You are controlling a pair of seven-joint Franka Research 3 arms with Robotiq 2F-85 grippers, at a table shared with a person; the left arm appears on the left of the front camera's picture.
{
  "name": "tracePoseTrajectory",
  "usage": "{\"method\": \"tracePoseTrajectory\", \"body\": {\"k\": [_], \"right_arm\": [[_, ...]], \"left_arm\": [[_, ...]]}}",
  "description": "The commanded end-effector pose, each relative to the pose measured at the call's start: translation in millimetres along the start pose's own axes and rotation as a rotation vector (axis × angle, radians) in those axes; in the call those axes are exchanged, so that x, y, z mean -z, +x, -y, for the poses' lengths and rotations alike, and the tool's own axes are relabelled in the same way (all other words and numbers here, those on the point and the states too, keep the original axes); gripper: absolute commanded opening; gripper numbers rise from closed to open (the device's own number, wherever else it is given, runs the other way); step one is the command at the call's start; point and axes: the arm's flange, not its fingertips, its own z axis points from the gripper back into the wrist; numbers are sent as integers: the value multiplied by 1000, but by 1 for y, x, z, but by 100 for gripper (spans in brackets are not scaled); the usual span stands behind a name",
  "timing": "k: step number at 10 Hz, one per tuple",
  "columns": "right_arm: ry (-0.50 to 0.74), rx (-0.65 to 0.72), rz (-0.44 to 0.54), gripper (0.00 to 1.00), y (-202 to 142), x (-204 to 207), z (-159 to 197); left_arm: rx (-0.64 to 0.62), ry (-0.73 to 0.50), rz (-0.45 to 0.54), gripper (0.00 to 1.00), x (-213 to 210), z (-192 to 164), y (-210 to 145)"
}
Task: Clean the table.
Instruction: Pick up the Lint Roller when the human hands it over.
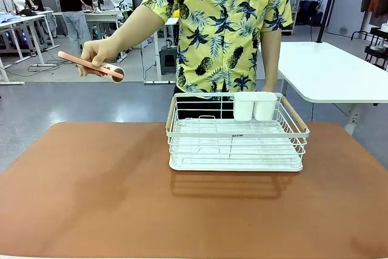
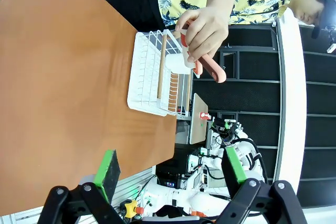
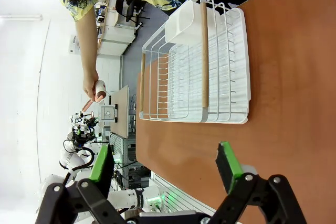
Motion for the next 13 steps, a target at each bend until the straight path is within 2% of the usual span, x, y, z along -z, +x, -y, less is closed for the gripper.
{"method": "tracePoseTrajectory", "body": {"k": [1,4,5,6,7,9,10,11,13], "right_arm": [[15,-10,3,100,1,0,-1],[15,-10,3,100,1,0,-1],[15,-10,3,100,1,0,-1],[15,-10,3,100,1,0,-1],[15,-10,3,100,1,0,-1],[15,-10,3,100,1,0,-1],[15,-10,3,100,1,0,-1],[15,-10,3,100,1,0,-1],[15,-10,3,100,1,0,-1]], "left_arm": [[11,-20,-1,100,-3,0,-1],[0,0,0,100,0,0,0],[-35,123,73,100,9,15,4],[-106,125,88,100,15,35,6],[-119,141,91,100,21,60,1],[-204,231,161,100,47,111,-6],[-251,280,198,100,64,123,-11],[-246,305,243,100,78,131,-16],[-229,286,320,100,105,148,-23]]}}
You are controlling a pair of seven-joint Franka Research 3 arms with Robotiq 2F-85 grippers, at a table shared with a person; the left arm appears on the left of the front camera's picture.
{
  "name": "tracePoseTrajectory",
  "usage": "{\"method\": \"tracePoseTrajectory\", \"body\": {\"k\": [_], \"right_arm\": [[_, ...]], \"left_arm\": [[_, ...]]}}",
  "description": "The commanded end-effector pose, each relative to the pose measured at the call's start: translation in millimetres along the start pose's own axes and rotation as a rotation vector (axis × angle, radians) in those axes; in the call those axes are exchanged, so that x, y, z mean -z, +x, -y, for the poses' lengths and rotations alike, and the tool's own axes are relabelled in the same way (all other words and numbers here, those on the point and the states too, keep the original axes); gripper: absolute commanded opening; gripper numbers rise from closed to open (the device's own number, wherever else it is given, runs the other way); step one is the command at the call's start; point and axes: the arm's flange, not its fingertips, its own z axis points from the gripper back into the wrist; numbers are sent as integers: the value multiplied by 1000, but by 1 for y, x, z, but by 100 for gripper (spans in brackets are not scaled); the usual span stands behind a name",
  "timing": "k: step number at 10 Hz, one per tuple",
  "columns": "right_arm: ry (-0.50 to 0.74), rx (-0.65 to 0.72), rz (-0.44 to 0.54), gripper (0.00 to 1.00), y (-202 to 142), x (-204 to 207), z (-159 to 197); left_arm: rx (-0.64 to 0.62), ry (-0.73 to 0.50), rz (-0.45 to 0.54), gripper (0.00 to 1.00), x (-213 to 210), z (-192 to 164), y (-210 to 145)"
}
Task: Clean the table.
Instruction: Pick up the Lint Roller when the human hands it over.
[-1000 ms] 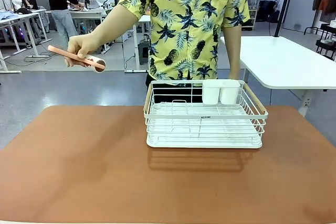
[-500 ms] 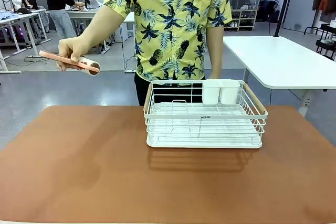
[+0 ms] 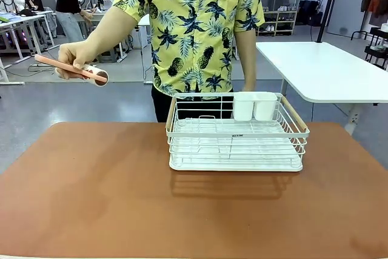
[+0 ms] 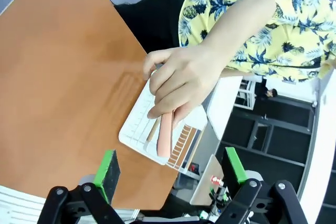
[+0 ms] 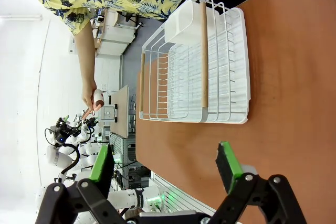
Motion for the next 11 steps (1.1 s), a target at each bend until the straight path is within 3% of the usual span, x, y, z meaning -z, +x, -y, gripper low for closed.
{"method": "tracePoseTrajectory", "body": {"k": [1,4,7,11], "right_arm": [[17,-11,5,100,1,-1,-2],[17,-11,5,100,1,-1,-2],[17,-11,5,100,1,-1,-2],[17,-11,5,100,1,-1,-2]], "left_arm": [[-31,-2,72,100,18,3,-18],[-8,38,91,100,42,1,-46],[31,9,178,100,53,-2,-69],[25,19,147,100,79,-11,-76]]}}
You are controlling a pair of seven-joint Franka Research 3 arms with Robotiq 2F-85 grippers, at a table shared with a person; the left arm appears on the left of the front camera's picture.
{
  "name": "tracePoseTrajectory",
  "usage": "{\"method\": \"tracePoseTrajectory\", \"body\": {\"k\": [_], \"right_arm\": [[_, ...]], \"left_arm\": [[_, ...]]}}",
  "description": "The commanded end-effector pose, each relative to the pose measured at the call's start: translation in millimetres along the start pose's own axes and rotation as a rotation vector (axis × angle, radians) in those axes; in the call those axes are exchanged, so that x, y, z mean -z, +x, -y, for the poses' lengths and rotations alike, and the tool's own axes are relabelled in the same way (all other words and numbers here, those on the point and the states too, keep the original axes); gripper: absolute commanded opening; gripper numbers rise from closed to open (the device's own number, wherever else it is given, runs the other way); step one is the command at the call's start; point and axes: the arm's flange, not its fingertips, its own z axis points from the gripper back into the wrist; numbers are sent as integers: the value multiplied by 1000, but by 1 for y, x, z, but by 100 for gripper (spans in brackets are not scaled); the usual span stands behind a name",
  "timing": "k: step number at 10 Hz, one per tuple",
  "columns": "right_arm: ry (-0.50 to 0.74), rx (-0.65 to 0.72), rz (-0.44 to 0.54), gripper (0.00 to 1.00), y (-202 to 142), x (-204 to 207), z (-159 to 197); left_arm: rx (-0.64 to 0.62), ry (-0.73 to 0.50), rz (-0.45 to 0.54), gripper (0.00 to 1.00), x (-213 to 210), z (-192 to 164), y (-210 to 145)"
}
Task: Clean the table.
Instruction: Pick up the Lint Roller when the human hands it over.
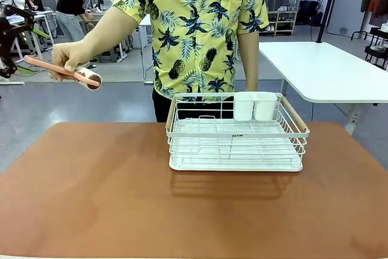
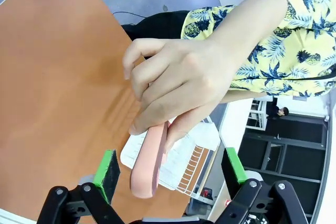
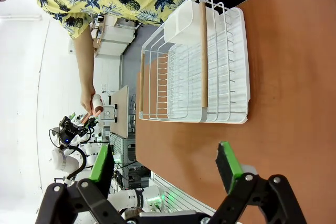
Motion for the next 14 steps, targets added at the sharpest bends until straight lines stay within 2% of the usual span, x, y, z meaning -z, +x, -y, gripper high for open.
{"method": "tracePoseTrajectory", "body": {"k": [1,5,6,8,9,11,12,13,14], "right_arm": [[17,-12,5,100,1,-1,-2],[17,-12,5,100,1,-1,-2],[17,-12,5,100,1,-1,-2],[17,-12,5,100,1,-1,-2],[17,-12,5,100,1,-1,-2],[17,-12,5,100,1,-1,-2],[17,-12,5,100,1,-1,-2],[17,-12,5,100,1,-1,-2],[17,-12,5,100,1,-1,-2]], "left_arm": [[-33,-1,10,100,15,-20,-15],[-42,6,6,100,28,-29,-15],[-39,0,5,81,29,-30,-15],[-42,-7,9,81,29,-30,-15],[-44,-3,7,76,30,-31,-14],[-37,-3,9,56,29,-31,-15],[-33,-9,13,57,28,-31,-15],[-32,-13,12,37,28,-31,-15],[-35,-16,15,38,28,-32,-15]]}}
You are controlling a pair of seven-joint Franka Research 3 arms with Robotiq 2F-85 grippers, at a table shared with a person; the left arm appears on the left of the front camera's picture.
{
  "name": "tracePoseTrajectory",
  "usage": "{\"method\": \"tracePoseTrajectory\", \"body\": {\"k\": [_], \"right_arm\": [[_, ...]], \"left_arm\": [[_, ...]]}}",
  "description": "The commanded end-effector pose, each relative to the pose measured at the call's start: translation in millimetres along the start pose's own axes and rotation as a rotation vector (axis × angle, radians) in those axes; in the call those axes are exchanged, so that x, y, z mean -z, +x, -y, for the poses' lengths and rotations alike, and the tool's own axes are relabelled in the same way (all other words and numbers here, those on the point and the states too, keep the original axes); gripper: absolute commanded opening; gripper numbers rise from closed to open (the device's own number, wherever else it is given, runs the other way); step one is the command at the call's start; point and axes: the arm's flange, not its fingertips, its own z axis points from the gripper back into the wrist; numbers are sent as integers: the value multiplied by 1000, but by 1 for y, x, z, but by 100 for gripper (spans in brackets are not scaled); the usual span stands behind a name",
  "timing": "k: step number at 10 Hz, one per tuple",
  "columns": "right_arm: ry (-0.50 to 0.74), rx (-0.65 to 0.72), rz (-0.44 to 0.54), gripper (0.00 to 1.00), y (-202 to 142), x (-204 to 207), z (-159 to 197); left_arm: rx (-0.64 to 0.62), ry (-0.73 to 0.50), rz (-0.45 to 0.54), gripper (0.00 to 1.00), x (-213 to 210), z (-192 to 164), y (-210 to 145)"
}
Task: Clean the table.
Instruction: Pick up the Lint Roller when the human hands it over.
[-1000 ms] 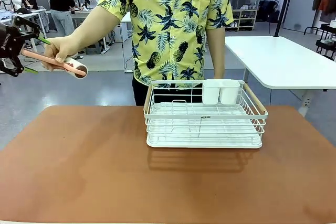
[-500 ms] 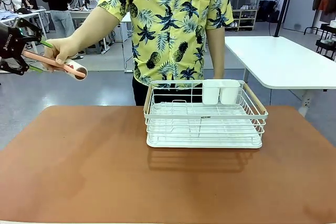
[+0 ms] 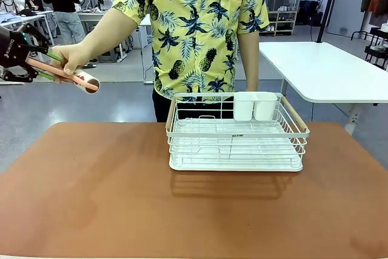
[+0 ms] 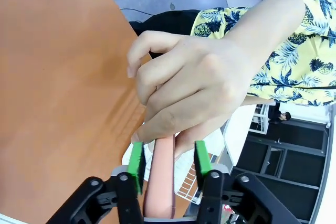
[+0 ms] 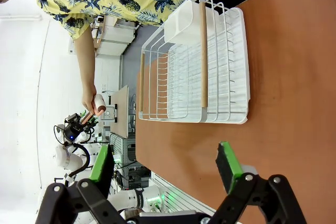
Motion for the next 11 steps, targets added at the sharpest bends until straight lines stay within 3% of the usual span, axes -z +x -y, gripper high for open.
{"method": "tracePoseTrajectory", "body": {"k": [1,2,3,8,9,11], "right_arm": [[17,-12,4,100,1,0,-2],[17,-12,4,100,1,0,-2],[17,-12,4,100,1,0,-2],[17,-12,4,100,1,0,-2],[17,-12,4,100,1,0,-2],[17,-12,4,100,1,0,-2]], "left_arm": [[7,-39,19,17,-3,-21,-15],[12,-49,27,18,-4,-20,-16],[9,-54,27,0,-4,-20,-16],[-8,-123,18,0,-15,-26,-14],[-8,-20,4,0,-2,1,1],[-8,-20,4,0,-2,1,1]]}}
